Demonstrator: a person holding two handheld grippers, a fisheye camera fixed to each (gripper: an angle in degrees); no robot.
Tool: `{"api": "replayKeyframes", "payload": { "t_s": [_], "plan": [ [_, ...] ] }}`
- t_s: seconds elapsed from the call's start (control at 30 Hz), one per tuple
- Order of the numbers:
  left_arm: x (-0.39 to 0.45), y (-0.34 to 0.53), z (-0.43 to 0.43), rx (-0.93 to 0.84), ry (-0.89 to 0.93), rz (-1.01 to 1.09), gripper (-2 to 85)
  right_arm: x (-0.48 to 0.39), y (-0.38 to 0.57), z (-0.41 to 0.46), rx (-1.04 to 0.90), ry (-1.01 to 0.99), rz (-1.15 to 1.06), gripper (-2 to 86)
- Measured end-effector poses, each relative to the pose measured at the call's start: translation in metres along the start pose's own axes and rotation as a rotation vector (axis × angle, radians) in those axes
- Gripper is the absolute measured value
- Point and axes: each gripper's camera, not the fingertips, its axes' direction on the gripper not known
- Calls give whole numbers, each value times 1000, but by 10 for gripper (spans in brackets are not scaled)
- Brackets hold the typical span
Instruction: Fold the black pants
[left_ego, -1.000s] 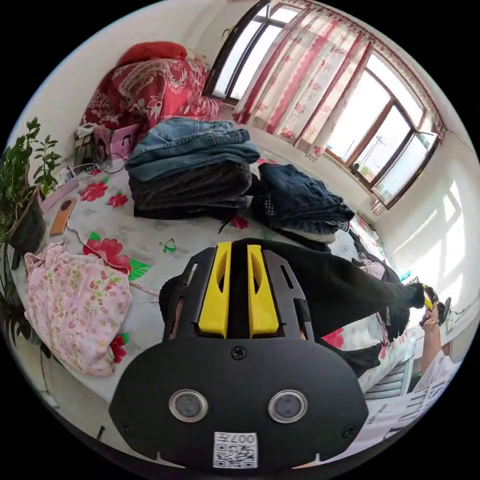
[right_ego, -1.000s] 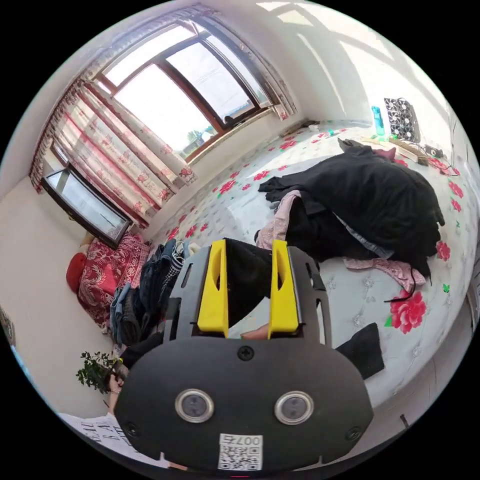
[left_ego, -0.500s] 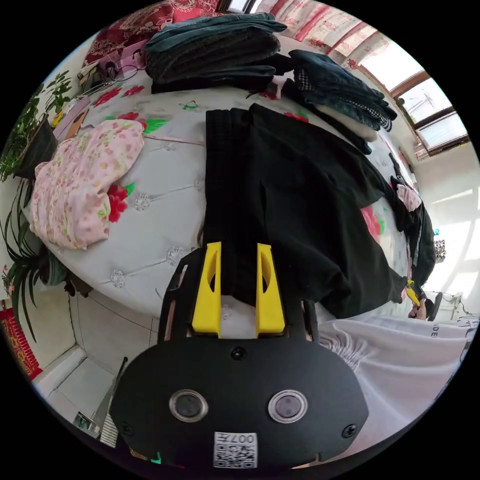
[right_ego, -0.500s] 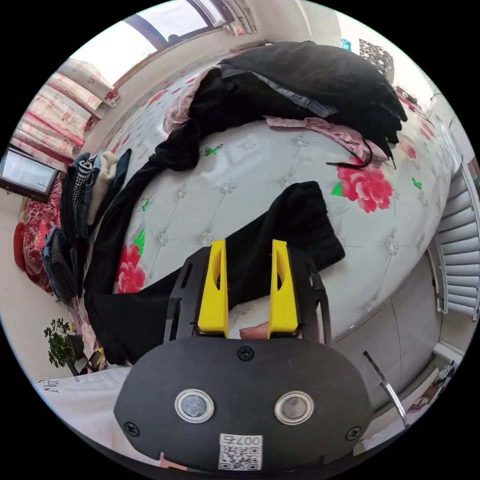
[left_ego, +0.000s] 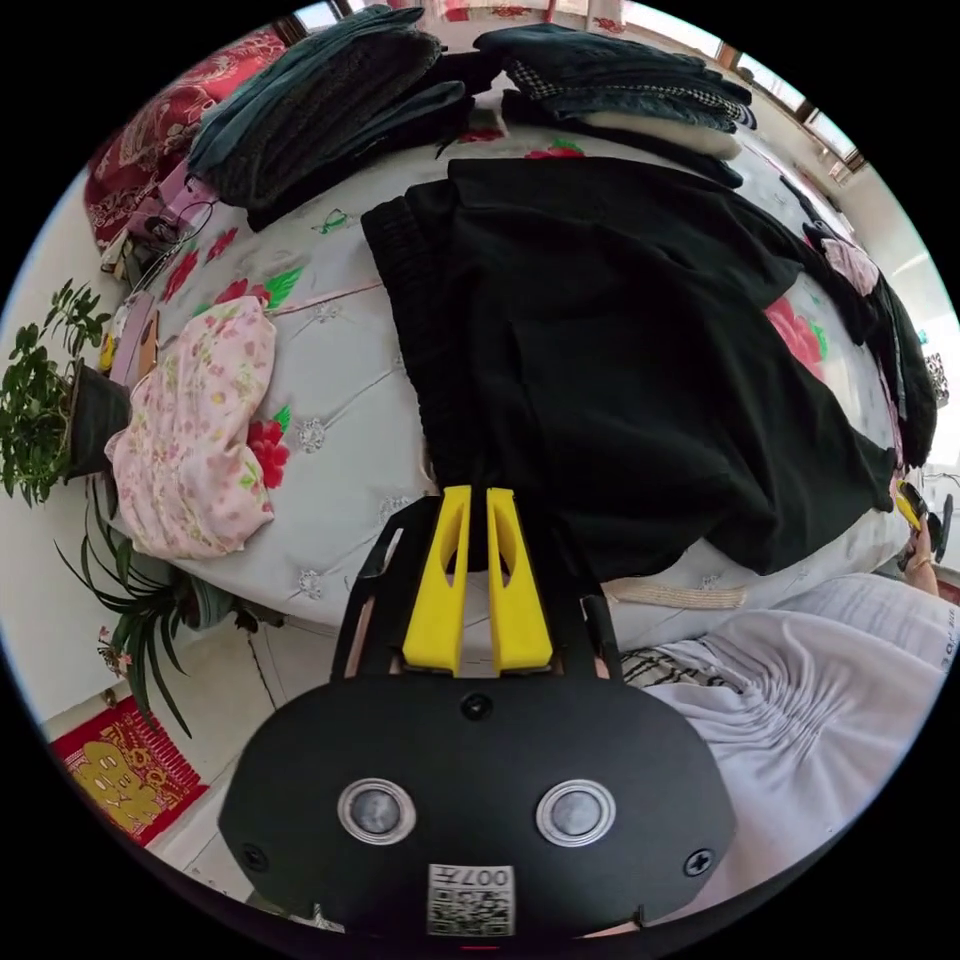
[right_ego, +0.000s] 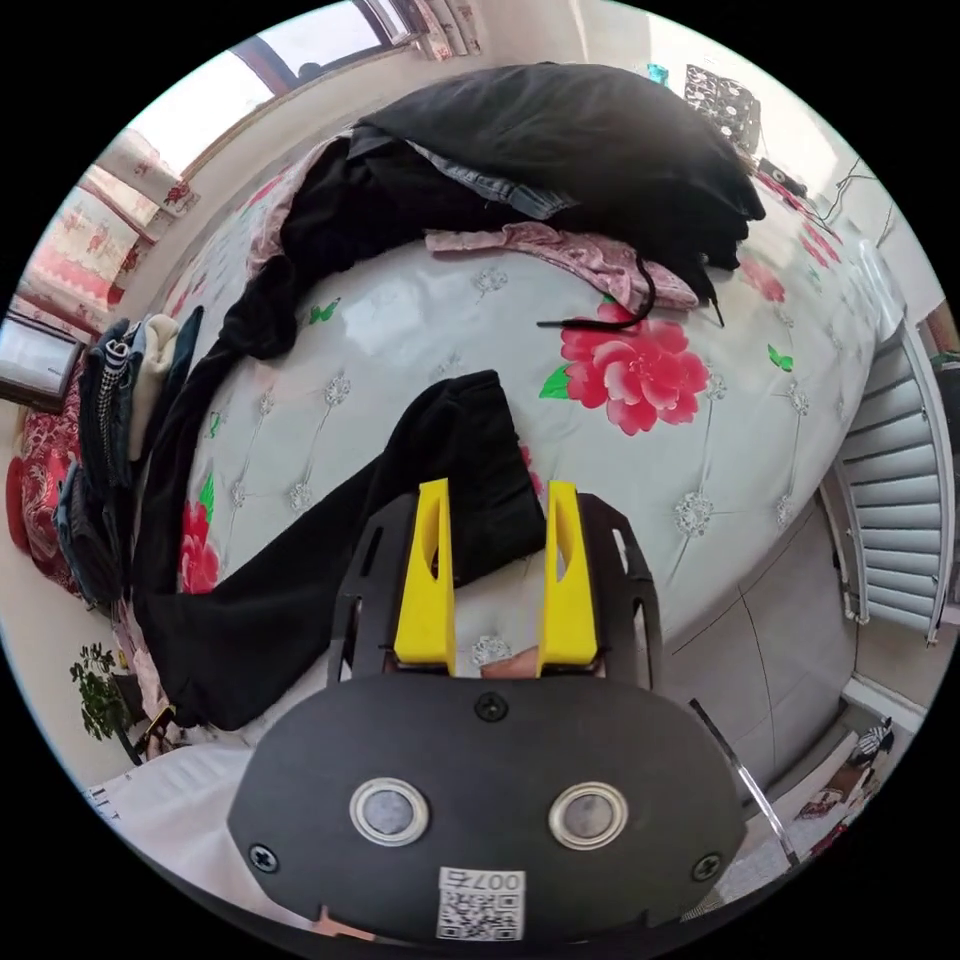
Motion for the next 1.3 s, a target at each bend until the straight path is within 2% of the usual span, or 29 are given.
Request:
{"api": "replayKeyframes", "payload": {
  "t_s": [0.1, 0.17, 0.2, 0.23, 0.3, 0.43, 0.57, 0.63, 0.7, 0.8, 0.87, 0.9, 0.97, 1.07, 1.2, 1.3],
  "plan": [
    [-12, 13, -30, 57, 9, -29, 3, -14, -9, 2, 14, -133, -27, 87],
    [-20, 21, -41, 81, 24, -54, 1, -10, -21, 45, -140, -230, 22, 75],
    [-25, 25, -48, 91, 35, -66, 1, -8, -21, 55, -186, -224, 45, 65],
    [-28, 27, -52, 98, 38, -69, 1, -6, -20, 45, -118, -140, 71, 47],
    [-38, 33, -72, 139, 53, -89, 0, -4, -29, 39, -155, -216, 57, 24],
    [-58, 40, -114, 238, 67, -106, -1, -23, -33, -80, 72, -469, -141, 6],
    [-59, 71, -167, 373, 10, -58, -1, -2, 14, -211, 337, -656, -267, 4],
    [-56, 87, -165, 358, -15, -27, 0, 24, 38, -231, 376, -645, -250, 5],
    [-44, 103, -129, 247, -45, 50, 1, 53, 57, -222, 353, -593, -207, 7],
    [-28, 119, -52, 63, -42, 68, -1, 98, 95, -150, 235, -471, -103, 17],
    [-22, 131, -15, -54, -70, 36, -7, 143, 131, -70, 28, -393, 97, 33],
    [-17, 138, -4, -91, -108, 31, -8, 153, 143, -55, -4, -403, 134, 37],
    [-9, 147, -5, -81, -149, 64, -9, 164, 187, -35, 4, -428, 183, 50],
    [-13, 146, -23, -19, -178, 65, -10, 137, 210, -35, 26, -355, 112, 61],
    [-38, 117, -43, 114, -19, -43, -10, 80, 201, -33, 23, -331, -26, 67],
    [-47, 92, -34, 138, 53, -95, -10, 24, 189, -32, 46, -345, -138, 71]
  ]
}}
